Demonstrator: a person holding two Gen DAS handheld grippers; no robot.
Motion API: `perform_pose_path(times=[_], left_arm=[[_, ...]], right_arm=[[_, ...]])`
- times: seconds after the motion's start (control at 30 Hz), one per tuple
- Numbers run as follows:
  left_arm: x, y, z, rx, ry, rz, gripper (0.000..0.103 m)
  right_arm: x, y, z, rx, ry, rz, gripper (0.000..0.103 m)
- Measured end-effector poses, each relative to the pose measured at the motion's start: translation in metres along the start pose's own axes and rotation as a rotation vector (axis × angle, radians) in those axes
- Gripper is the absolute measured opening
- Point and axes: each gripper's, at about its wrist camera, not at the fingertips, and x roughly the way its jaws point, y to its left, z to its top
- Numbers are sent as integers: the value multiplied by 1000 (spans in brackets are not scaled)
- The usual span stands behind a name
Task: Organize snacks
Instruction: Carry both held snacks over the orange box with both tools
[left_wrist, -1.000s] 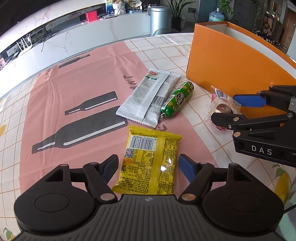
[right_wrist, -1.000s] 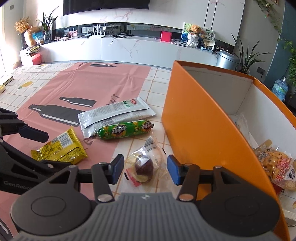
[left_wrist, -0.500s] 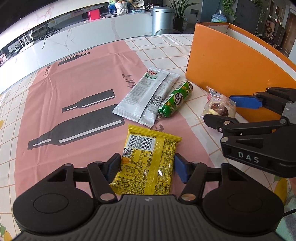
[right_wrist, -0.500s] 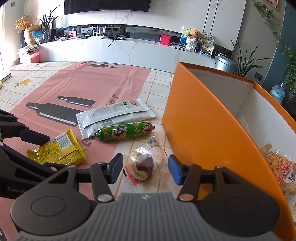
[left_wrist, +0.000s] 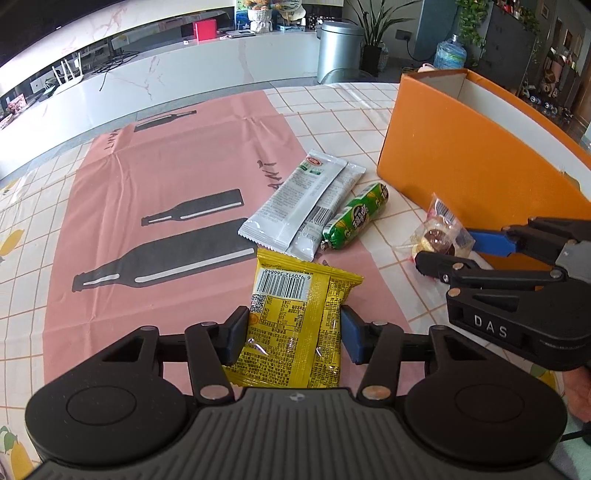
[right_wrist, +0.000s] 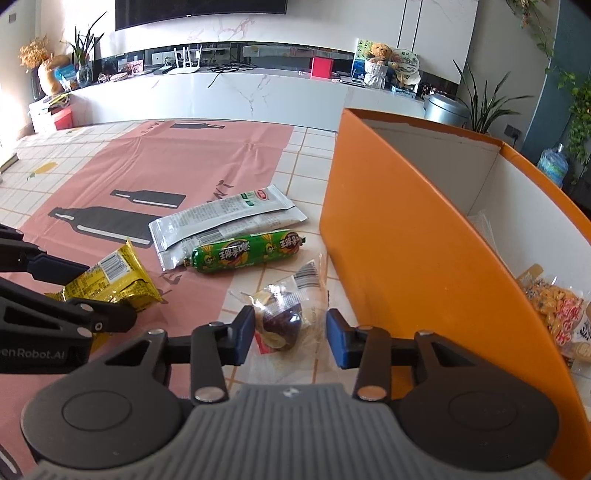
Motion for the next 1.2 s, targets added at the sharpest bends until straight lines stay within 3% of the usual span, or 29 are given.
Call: perform_pose_path(times=[0.5,0.7,1.0,1.2], left_arm=[[-59,-14,22,-35,-54,1,59],[-85,-30,28,-52,-71,-22,59],[-115,-94,51,48,-124,-123,59],[-115,-154,82,193,-130,-225,59]], right_arm=[[-56,-21,4,228,27,190,40],[-98,-37,4,272,21,215,40],[-161,-80,11,168,23,199,40],[-182,-138,28,16,64,48,40]])
